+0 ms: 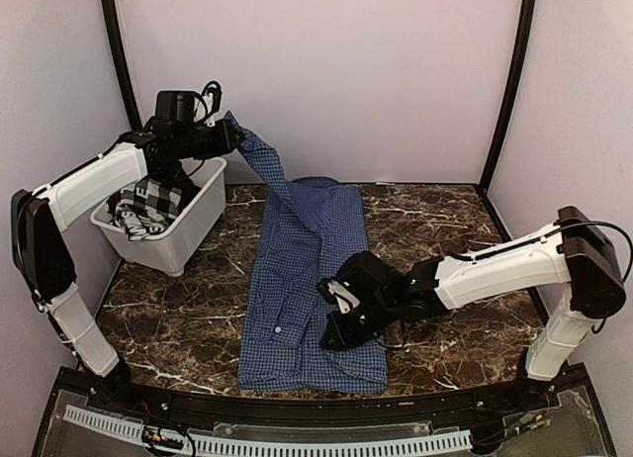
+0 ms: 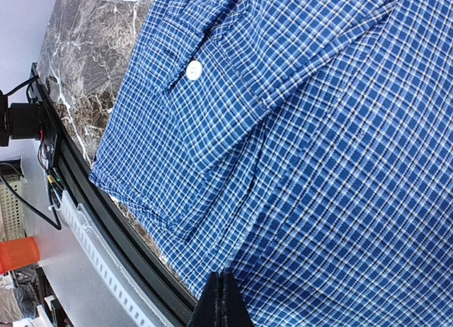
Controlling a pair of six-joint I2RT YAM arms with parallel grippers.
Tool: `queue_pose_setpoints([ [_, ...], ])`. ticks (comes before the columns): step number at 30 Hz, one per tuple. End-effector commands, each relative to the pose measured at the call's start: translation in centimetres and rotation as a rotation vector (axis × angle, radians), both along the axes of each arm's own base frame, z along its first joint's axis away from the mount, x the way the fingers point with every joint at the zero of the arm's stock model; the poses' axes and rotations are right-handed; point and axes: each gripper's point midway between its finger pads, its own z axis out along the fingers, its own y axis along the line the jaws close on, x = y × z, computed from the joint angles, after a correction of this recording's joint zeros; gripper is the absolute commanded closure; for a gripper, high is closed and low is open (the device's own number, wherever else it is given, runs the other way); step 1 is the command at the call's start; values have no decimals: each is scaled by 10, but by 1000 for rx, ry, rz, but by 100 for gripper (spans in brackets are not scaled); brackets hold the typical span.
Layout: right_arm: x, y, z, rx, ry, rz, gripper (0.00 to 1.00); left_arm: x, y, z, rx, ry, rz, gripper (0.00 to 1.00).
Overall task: Fold and stack the long sleeve shirts
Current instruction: Fold the 1/3-folded shirt at the center of the board.
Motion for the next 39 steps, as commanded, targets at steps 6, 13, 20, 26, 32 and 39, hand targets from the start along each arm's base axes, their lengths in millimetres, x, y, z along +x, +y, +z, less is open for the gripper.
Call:
queue_pose_setpoints([
  [6,2,26,14,75,-18,31,100,-6,10,34,-3,-72,12,100],
  [13,0,30,12,86,-8,40,100,-6,12,36,-3,-72,16,100],
  [20,-5,31,8,85,3,46,100,-6,13,44,-7,-89,15,100],
  [26,-4,32,0,78,13,43,100,-5,8,30,-7,-56,-9,100],
  [32,-3,38,-3,86,12,50,100,-5,1,13,-6,-18,-45,100],
  [39,-4,39,-7,84,20,61,98,-13,-9,-14,-18,41,-114,100],
])
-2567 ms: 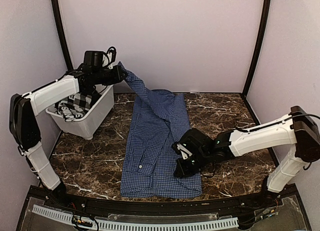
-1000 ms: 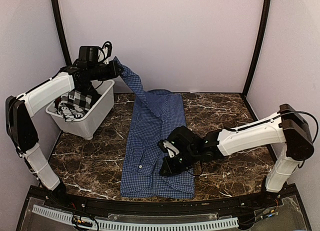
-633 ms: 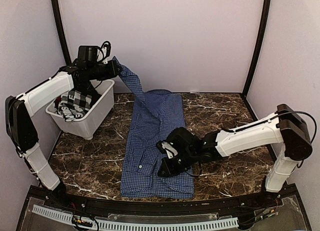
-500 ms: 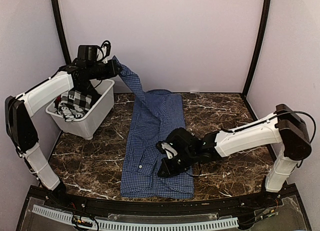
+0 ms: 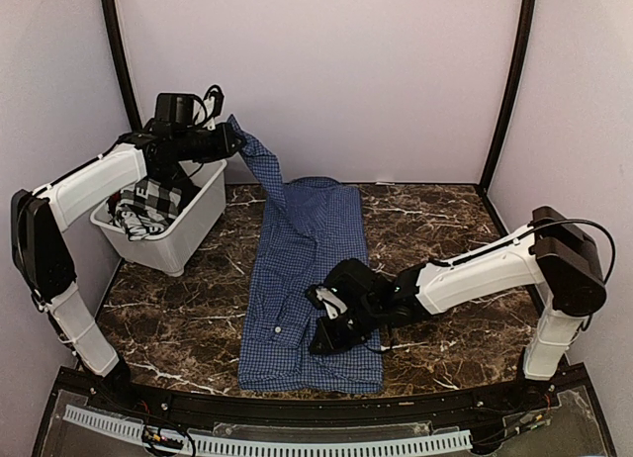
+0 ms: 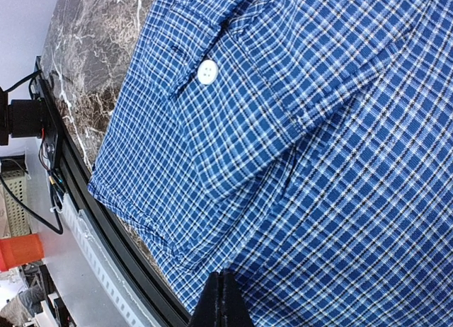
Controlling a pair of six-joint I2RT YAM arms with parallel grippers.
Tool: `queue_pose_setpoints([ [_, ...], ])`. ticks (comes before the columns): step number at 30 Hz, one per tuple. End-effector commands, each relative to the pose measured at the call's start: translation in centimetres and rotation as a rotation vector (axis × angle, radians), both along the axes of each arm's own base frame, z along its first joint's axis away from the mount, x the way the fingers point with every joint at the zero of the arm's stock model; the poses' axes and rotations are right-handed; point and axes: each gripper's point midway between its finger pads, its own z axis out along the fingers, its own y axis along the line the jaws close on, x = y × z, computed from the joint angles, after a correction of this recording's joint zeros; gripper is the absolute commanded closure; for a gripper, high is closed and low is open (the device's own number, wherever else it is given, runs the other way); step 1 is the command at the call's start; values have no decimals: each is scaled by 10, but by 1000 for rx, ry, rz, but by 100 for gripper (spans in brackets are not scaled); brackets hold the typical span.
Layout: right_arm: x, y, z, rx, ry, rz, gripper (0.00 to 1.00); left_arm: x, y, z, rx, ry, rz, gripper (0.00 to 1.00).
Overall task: Fold and stack the long sleeve shirts
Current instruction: Fold the 1/3-folded shirt at the center of the board, then fold the sleeve of the rectangle-folded shirt.
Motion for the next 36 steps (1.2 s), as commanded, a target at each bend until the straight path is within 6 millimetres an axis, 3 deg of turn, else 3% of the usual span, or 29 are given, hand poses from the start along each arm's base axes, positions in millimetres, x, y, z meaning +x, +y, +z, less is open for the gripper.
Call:
queue_pose_setpoints([
  [1,-2,17,12,51,-17,29,94,-9,-7,-11,-12,19,-73,100],
  [5,6,22,25,57,-58,35,70,-22,-25,-23,-41,46,-194,99],
  [9,22,21,46,64,-127,5,59,-40,-46,-39,-54,91,-329,99],
  [12,48,8,64,71,-193,-69,52,-59,-68,-49,-65,124,-438,98],
  [20,139,-53,116,77,-394,-383,46,-97,-114,-95,-22,225,-596,98],
  [25,181,-88,140,91,-470,-541,46,-125,-138,-125,16,303,-685,98],
  [30,203,-109,151,101,-508,-616,46,-153,-154,-161,87,416,-752,98],
  [36,212,-121,161,103,-547,-642,47,-195,-171,-185,183,510,-846,98],
])
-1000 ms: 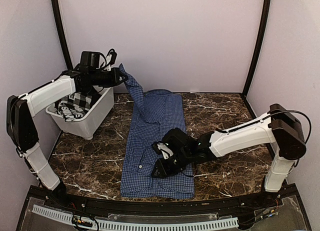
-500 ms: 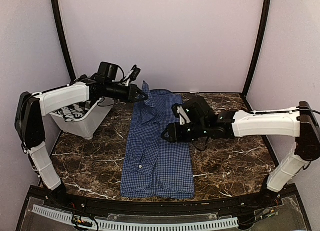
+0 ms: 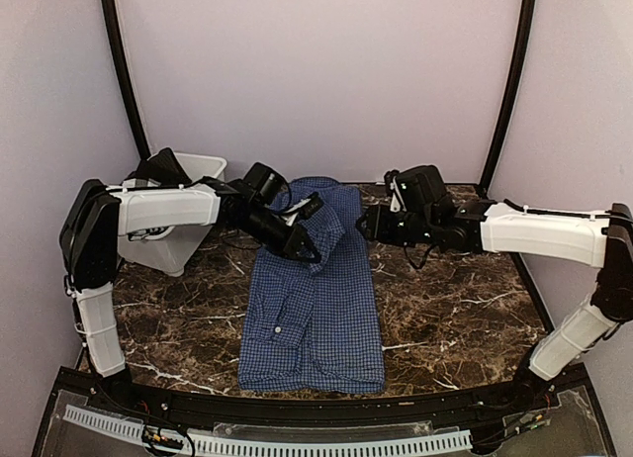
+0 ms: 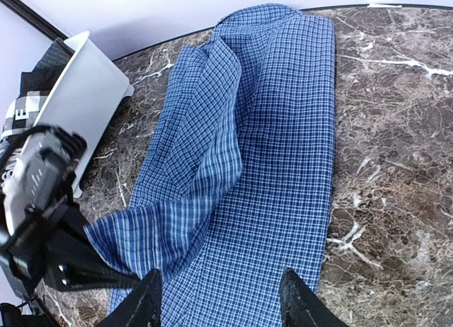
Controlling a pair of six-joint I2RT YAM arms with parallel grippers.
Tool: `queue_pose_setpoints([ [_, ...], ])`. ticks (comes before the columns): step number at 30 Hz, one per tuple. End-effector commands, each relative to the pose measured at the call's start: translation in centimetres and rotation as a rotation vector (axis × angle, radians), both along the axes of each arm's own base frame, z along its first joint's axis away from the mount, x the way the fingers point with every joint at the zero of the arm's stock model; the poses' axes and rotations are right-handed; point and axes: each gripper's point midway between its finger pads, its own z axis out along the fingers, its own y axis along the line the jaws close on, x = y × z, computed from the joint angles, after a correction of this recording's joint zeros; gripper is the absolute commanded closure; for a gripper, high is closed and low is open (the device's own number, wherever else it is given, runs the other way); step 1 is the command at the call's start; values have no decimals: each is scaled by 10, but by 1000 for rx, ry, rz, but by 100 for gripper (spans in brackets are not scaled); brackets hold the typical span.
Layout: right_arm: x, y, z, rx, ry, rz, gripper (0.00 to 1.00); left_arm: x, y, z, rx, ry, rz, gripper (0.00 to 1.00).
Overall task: Fold and stack the long sleeve shirts
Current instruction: Fold the sleeve of the rectangle-folded shirt.
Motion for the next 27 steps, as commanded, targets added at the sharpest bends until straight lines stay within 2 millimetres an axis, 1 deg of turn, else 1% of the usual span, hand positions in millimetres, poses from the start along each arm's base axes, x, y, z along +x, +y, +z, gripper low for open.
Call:
queue_pose_setpoints([
  [1,8,-10,23,21,-87,-32,47,-36,-7,-7,71,41,-112,98],
  [2,8,-12,25,17,-95,-41,47,-44,-9,-9,91,46,-137,98],
  [4,10,-15,29,11,-113,-53,47,-52,-9,-16,129,48,-158,97],
  [10,12,-25,41,-25,-171,-73,45,-68,-12,-28,174,76,-209,93],
  [13,11,-26,46,-27,-191,-68,45,-72,-15,-30,186,69,-227,87],
  [17,10,-28,46,-35,-193,-67,45,-74,-15,-36,202,72,-233,81],
  [20,9,-29,42,-45,-184,-66,45,-76,-16,-38,208,70,-240,80],
  [27,6,-29,32,-51,-157,-56,44,-82,-18,-44,208,79,-248,86],
])
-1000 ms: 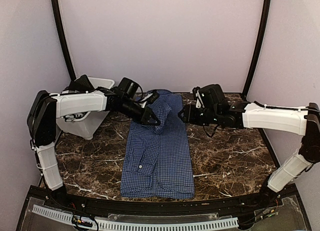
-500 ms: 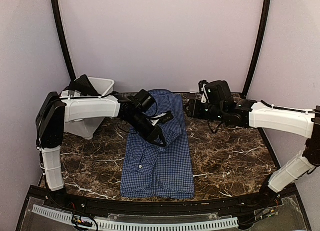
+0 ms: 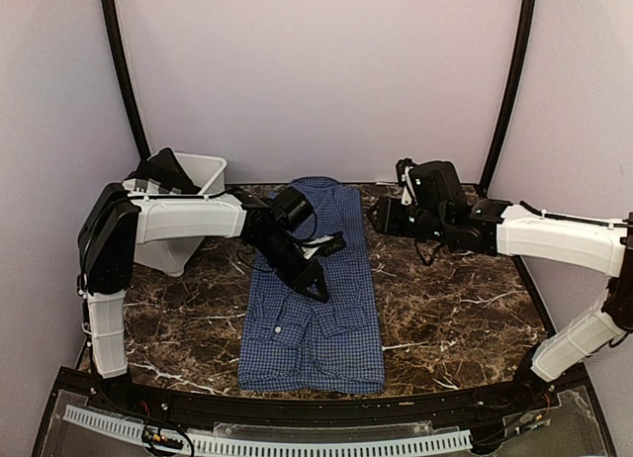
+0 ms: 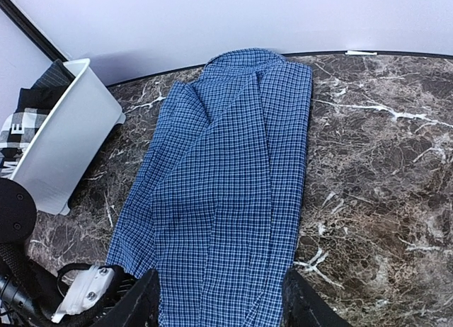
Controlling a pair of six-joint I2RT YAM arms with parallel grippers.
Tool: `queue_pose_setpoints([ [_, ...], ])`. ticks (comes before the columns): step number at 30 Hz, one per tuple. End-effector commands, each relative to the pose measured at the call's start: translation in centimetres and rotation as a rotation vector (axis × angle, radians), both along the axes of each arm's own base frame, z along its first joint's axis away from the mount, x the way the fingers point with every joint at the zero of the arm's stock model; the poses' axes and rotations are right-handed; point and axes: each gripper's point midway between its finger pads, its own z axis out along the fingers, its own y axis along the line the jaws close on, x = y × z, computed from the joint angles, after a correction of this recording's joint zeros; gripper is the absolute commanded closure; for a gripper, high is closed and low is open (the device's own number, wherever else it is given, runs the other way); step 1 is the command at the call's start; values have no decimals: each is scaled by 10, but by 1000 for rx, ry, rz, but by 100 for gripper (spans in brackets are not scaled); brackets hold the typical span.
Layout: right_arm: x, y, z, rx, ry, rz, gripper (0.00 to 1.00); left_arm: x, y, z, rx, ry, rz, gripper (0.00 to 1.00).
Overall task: Fold and stack the long sleeve shirts
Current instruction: Fold the sleeve of the rectangle-folded shirt, then adjust the sleeve of the square-folded shirt.
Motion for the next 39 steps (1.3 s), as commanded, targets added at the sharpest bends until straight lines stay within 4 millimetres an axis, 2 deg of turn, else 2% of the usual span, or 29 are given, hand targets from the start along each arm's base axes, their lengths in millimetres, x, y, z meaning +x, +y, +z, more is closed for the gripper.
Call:
queue_pose_setpoints([
  [1,-1,-3,1,1,-7,-1,45,-6,-1,2,-4,-3,-21,86],
  [4,-4,-3,-8,-16,13,10,45,-9,-3,0,-2,1,-21,85],
  [7,-7,-6,-18,-33,42,7,44,-10,-7,-4,2,-12,-8,76],
  [10,-10,-5,-19,-23,57,15,44,-17,-17,-9,14,-42,-7,73],
  [15,-9,-19,-13,-20,35,-47,44,-21,-31,-20,71,-145,19,68],
  [21,-8,-33,-7,-6,22,-118,44,-25,-42,-35,154,-272,40,56],
  [28,-7,-41,13,49,-25,-164,43,-11,-45,-48,255,-400,87,48],
  [34,-8,-46,30,78,-67,-174,41,-10,-46,-55,295,-445,81,49],
  [38,-9,-50,34,75,-79,-184,40,-7,-46,-57,316,-476,88,59],
  [39,-9,-50,34,72,-78,-184,40,-6,-46,-56,318,-479,89,64],
])
